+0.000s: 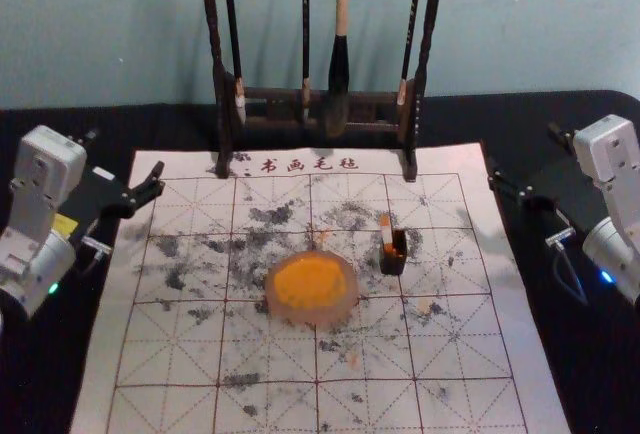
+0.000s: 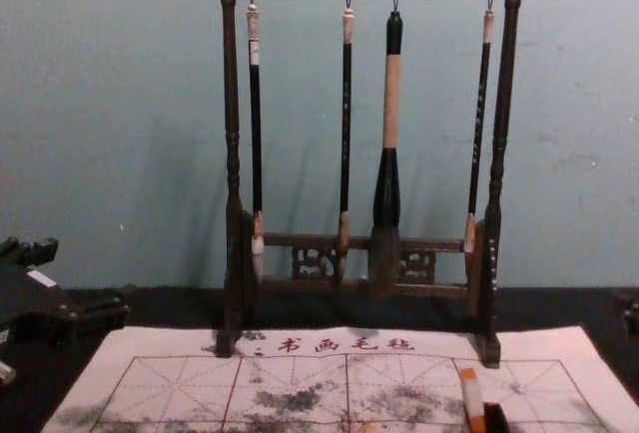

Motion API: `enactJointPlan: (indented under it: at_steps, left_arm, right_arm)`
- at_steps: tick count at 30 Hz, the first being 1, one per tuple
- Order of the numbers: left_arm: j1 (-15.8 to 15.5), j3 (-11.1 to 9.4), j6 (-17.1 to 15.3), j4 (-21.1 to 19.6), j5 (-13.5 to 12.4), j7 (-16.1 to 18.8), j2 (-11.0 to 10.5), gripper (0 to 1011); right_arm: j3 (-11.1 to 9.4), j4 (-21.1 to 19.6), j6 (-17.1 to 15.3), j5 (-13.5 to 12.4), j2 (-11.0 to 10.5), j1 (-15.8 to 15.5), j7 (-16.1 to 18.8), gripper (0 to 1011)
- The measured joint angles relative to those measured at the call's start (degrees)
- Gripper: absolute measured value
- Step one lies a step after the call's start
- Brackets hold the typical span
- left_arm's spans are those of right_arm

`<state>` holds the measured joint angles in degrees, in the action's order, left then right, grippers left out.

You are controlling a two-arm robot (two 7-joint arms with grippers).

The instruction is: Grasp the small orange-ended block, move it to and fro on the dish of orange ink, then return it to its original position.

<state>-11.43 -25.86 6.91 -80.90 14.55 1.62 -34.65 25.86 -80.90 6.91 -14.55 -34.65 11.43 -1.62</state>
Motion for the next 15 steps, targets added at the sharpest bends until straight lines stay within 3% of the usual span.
enactJointPlan:
  at_steps: [15]
  left_arm:
    - [0.0, 0.0, 0.0, 0.0, 0.0, 0.0, 0.0, 1001]
  right_arm:
    - [0.0, 0.0, 0.0, 0.0, 0.0, 0.0, 0.0, 1002]
